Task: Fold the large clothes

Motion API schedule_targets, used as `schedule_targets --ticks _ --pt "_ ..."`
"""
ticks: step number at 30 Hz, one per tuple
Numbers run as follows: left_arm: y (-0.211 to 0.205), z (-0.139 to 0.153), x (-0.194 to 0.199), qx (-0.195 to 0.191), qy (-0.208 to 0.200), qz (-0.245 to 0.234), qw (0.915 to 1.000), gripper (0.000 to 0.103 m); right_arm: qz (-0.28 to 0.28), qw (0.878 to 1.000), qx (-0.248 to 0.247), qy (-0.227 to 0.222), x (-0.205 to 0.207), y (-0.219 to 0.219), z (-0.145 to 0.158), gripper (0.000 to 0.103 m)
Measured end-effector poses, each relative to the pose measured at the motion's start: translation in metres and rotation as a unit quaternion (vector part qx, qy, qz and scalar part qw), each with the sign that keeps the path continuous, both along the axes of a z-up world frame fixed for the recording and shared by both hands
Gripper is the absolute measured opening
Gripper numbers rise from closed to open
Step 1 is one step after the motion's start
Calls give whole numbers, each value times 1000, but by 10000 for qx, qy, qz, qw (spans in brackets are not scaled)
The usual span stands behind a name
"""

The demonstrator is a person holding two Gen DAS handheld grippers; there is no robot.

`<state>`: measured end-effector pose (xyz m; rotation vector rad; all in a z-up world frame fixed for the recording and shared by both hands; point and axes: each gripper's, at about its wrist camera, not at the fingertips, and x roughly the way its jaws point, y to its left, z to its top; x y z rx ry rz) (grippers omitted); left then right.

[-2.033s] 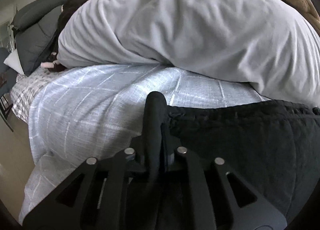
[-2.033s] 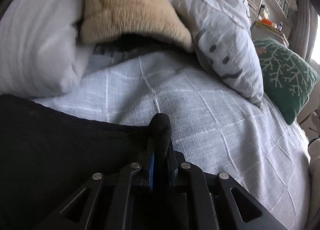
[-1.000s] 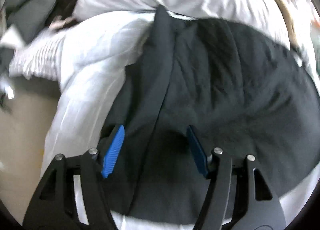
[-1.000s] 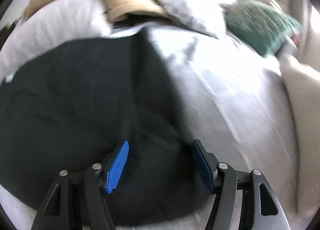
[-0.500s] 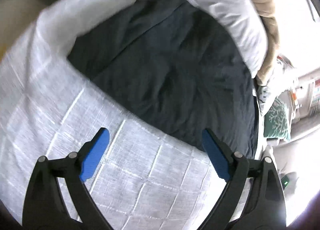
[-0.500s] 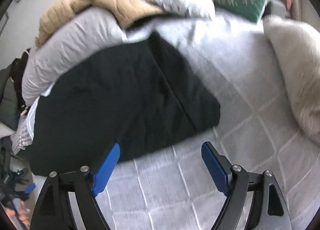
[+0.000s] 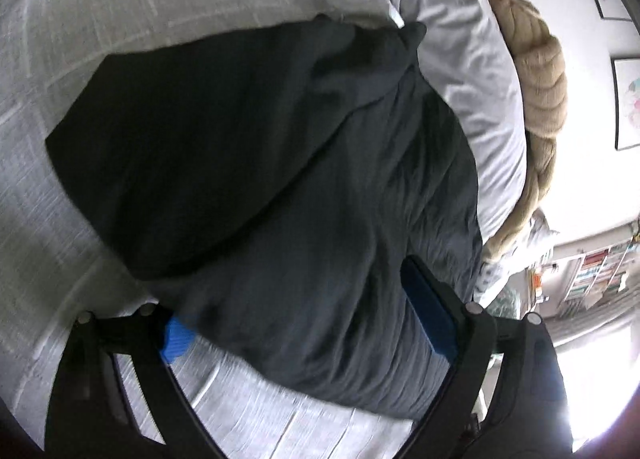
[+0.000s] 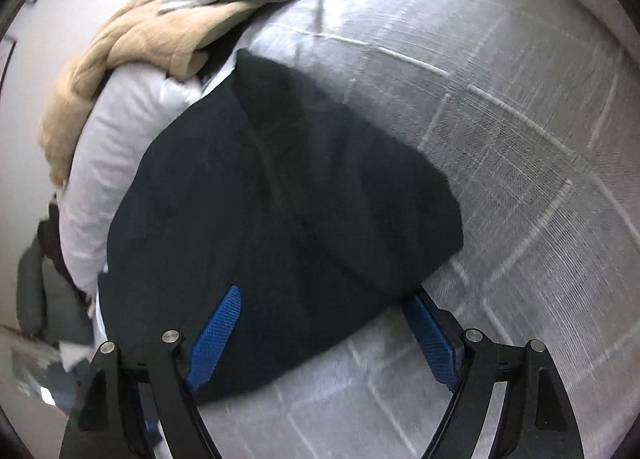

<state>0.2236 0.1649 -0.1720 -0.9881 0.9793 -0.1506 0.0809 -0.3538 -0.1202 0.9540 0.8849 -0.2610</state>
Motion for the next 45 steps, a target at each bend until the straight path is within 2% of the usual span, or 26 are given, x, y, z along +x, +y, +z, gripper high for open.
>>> schedule_targets --ticks 1,2,3,4,6,8,11,15,18,23,27,29,31,34,36,37,38,40,43,45 --pt "0 -1 1 29 -8 103 9999 83 -85 9999 56 -46 1 -2 -2 83" --pt "1 -3 1 66 -12 182 9998 73 -181 9997 123 -93 0 -4 -3 79" --pt "2 -4 2 114 -21 272 9996 64 -216 9995 124 -189 -1 -5 -3 72" --pt "3 -6 4 151 -51 276 9995 59 -276 9993 115 -203 -1 -6 -3 65" --pt "3 -3 4 277 -97 240 9993 41 -350 9989 111 -277 0 -6 0 44" --pt "6 8 -3 447 -162 221 9986 32 -332 9990 -49 -299 1 -2 9 32" --pt "9 34 -12 626 -374 109 9973 27 -195 9982 -394 -406 -2 8 34 26" --pt "18 66 -31 841 -511 -51 9951 26 96 9973 -529 -500 -16 15 65 25" --pt "33 80 -52 942 -499 -243 9940 26 365 9970 -572 -364 -32 23 76 24" --pt "53 87 -85 1194 -393 -593 9903 26 787 9947 -656 -69 -68 46 79 25" --pt "72 78 -112 1100 -183 -663 9916 26 1134 9909 -718 89 -92 59 71 25" --pt "76 70 -122 1193 -104 -771 9898 26 1266 9895 -680 154 -97 58 64 26" --pt "75 54 -125 1312 51 -908 9872 28 1374 9879 -646 318 -105 57 45 28" --pt "76 24 -127 1285 345 -918 9869 39 1462 9849 -656 654 -106 53 9 36" --pt "79 15 -127 1092 339 -865 9897 46 1474 9836 -674 787 -105 50 -7 53" --pt "82 13 -127 955 321 -846 9913 48 1428 9838 -722 803 -105 46 -10 58" --pt "84 12 -126 813 323 -839 9926 53 1409 9838 -767 805 -105 44 -8 65" --pt "87 8 -125 496 307 -809 9950 62 1404 9826 -872 843 -105 42 -1 71" --pt "86 7 -124 368 203 -786 9960 72 1264 9781 -1379 912 -109 40 19 77" --pt "81 8 -122 371 114 -813 9959 83 1152 9736 -1806 789 -111 40 34 79"
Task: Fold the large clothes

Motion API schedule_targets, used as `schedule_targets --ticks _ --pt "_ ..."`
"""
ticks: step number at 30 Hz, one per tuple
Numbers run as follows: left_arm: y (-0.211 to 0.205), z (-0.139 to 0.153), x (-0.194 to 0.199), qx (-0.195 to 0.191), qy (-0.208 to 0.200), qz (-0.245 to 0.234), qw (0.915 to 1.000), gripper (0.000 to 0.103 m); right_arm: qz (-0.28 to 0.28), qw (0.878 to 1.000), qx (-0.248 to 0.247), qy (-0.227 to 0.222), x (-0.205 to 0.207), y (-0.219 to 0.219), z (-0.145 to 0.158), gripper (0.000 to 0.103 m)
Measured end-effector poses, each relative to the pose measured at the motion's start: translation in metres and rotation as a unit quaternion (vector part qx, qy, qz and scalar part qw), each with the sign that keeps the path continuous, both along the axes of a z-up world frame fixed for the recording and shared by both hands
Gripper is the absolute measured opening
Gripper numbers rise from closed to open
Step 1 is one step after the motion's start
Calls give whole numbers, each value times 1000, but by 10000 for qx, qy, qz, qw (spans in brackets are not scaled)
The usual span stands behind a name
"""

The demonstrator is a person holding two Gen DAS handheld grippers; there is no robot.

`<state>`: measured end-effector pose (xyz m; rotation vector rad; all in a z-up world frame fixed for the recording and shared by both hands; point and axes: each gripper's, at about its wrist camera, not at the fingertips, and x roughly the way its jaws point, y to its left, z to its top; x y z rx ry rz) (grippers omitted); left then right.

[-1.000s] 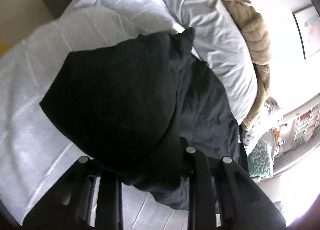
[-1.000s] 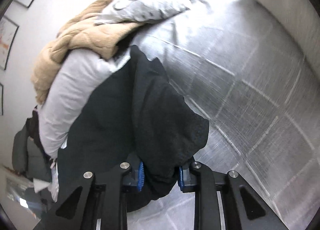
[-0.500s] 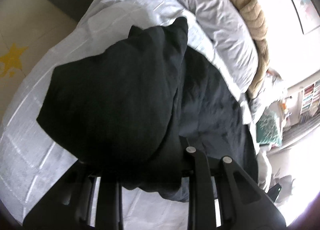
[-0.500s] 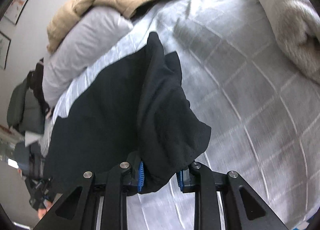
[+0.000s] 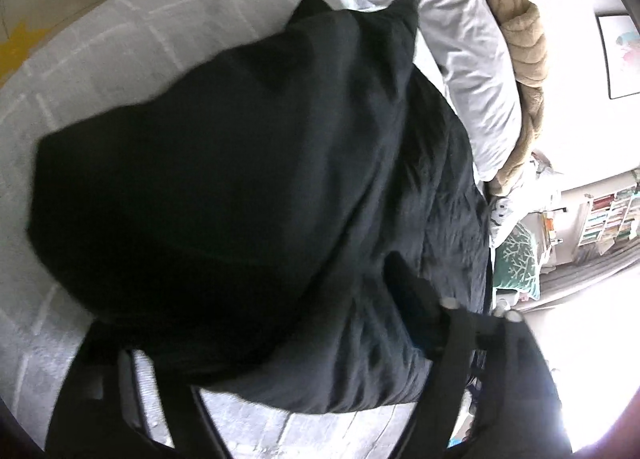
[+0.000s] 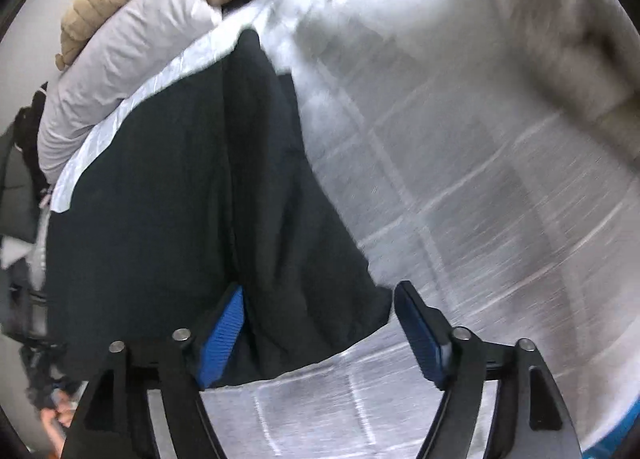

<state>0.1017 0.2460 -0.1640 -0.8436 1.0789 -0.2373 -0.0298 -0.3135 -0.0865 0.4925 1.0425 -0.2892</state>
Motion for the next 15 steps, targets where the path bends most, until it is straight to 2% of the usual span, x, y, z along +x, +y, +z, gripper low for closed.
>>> schedule_targets --ticks 2,4,5,8,10,11,15 --pt "-4 2 2 56 -40 14 10000 87 -78 9982 -561 -190 2 5 14 79" --pt "-8 4 5 112 -71 63 9999 90 -190 9913 -1256 -347 4 12 28 79" --pt "-10 5 6 115 -76 139 9998 90 -203 9884 -1435 -445 7 17 34 79" --pt "-2 3 4 17 -55 389 9992 88 13 9884 -1343 -710 12 33 45 79" --pt "-1 5 4 277 93 558 9980 71 187 9885 -1287 -775 14 45 48 79" --pt "-2 5 5 405 107 560 9976 65 265 9882 -1286 -791 10 51 48 79" --pt "-1 7 5 406 111 631 9971 62 598 9862 -1296 -833 39 82 47 79"
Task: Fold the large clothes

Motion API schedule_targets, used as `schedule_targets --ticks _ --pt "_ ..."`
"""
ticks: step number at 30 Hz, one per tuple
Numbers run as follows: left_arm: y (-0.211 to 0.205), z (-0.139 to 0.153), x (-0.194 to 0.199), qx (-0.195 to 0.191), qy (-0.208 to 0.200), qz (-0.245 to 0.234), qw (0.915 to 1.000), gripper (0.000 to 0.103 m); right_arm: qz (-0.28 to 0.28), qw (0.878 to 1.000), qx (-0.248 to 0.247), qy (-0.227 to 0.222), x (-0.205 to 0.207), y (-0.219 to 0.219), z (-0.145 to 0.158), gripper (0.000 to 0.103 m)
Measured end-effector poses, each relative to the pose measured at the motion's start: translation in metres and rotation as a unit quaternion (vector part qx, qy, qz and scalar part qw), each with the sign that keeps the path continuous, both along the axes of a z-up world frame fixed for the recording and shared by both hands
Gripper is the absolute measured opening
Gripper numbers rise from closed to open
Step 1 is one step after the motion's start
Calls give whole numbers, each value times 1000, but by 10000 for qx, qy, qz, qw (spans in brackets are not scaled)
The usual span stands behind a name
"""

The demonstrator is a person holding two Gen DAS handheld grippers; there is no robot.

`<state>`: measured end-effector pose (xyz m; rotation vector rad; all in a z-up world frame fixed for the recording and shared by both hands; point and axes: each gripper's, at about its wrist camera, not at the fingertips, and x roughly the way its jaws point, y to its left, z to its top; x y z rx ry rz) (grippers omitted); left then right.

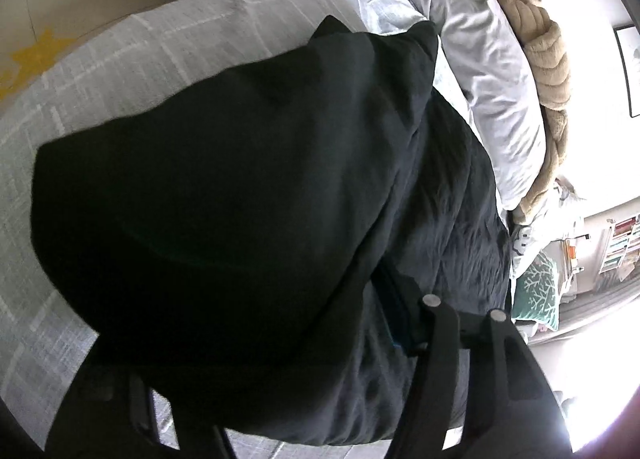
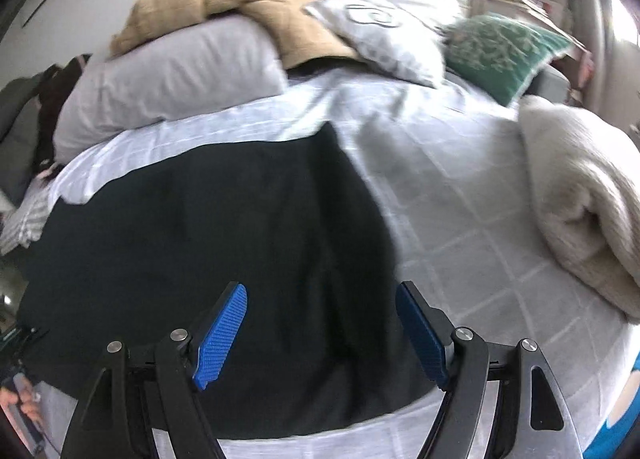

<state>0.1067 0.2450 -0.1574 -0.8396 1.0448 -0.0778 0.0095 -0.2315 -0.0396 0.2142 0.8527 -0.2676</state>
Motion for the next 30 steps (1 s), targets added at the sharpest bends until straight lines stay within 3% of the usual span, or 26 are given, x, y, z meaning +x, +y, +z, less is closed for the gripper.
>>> schedule_targets --ticks 7,10,13,15,18,21,25,30 --pt "5 -5 1 -240 -51 64 9997 67 281 9995 55 90 25 44 0 79" --pt "1 -4 1 -153 -227 25 9996 73 368 9991 185 117 37 57 -2 79" --pt "-3 -1 2 27 -280 128 9995 73 496 9984 254 129 42 76 -3 79" --pt "0 0 1 3 -257 351 9991 55 615 9977 257 132 48 89 -5 79" --pt "1 7 -1 -39 -309 472 9984 38 1089 9931 383 206 56 117 -10 79" --pt "-4 27 -2 94 -565 465 9973 31 1680 9840 460 369 63 149 -18 76" --pt "-13 68 -7 195 -1246 302 9916 28 2183 9727 512 602 71 180 -36 61" --pt "-38 110 -12 -128 -1994 -230 9796 27 2230 9675 607 1024 88 190 -66 60"
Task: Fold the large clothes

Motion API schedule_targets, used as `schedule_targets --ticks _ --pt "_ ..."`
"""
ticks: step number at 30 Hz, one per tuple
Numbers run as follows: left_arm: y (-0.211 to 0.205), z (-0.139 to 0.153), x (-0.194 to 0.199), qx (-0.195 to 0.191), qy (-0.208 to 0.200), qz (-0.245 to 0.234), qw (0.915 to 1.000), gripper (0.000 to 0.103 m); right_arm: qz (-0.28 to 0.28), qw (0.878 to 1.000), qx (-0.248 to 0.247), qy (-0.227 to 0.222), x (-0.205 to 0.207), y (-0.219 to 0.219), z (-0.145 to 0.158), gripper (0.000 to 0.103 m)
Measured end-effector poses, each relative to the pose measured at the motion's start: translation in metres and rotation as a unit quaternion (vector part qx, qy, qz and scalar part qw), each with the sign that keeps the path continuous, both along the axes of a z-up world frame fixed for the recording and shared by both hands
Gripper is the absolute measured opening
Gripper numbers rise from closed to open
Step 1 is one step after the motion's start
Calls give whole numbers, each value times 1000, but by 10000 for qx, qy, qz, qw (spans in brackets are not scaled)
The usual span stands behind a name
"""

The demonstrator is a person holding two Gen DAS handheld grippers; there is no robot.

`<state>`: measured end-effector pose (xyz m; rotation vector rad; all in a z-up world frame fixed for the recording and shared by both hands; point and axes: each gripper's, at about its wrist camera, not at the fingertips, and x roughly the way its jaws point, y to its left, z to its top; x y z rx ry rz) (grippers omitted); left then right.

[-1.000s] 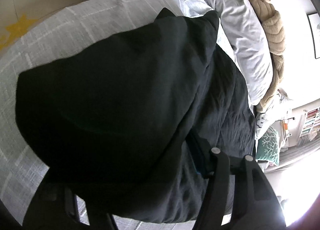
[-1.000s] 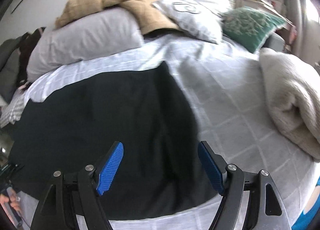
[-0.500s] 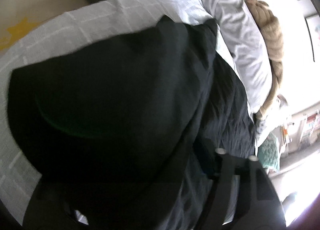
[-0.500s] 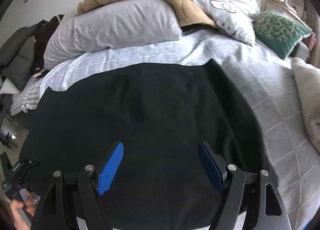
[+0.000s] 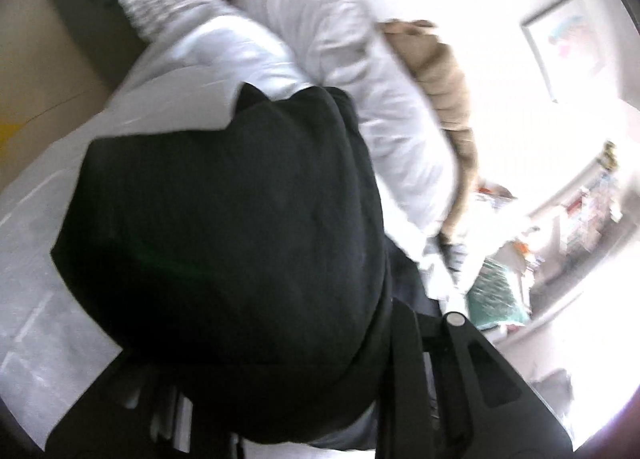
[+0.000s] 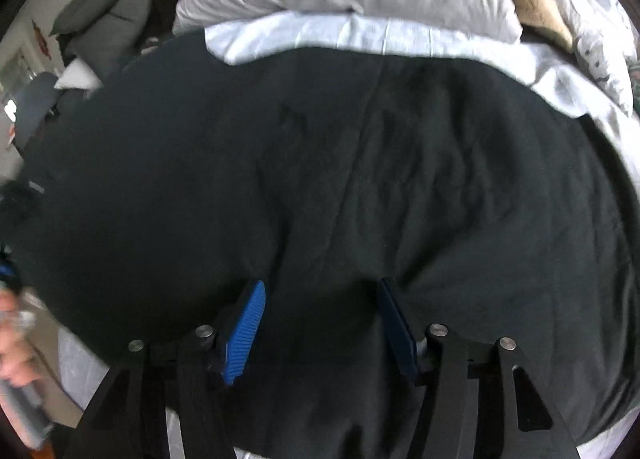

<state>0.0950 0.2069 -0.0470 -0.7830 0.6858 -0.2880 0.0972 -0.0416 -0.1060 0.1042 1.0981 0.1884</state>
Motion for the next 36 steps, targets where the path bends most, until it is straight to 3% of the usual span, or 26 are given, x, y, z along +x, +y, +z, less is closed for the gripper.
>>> schedule_targets --ticks 6,11,14,17,22,25,26,27,29,32,34,35,36 --pt "-55 38 -1 -11 -678 -746 9949 27 87 9973 674 276 11 -24 -11 60" --pt "-119 58 -1 37 -1067 -1388 9845 27 -64 9864 1601 361 8 -64 -6 60" --pt "-155 59 -1 95 -1141 -1733 9782 27 -430 9774 2041 334 -1 -107 6 60" --pt "-199 52 -1 222 -1111 -2136 9703 27 -1064 9758 1909 -20 -21 -168 19 60" --pt "-263 37 -13 673 -1120 -2802 9510 27 -2050 9585 1982 56 -67 -268 -2 59" --pt "-294 25 -24 975 -1098 -3221 9353 27 -2086 9459 2480 150 -90 -307 -15 35" --pt "-304 19 -29 1111 -1082 -3362 9289 27 -2097 9454 2482 243 -95 -317 -18 20" --pt "-318 10 -35 1339 -1058 -3529 9200 27 -2105 9454 2470 304 -99 -322 -21 13" --pt "-334 -3 -46 1706 -1035 -3718 9066 27 -2135 9450 2454 356 -105 -331 -20 10" --pt "-355 -31 -59 2434 -1037 -3947 8799 28 -2216 9415 2517 343 -113 -340 -13 18" --pt "-364 -41 -73 2883 -1345 -4045 8574 33 -2278 9345 2724 253 -108 -344 -5 37" --pt "-366 -40 -78 2984 -1473 -4105 8490 46 -2327 9311 2801 203 -110 -347 0 62" --pt "-369 -37 -84 3007 -1578 -4291 8370 66 -2443 9270 2843 133 -111 -349 6 80"
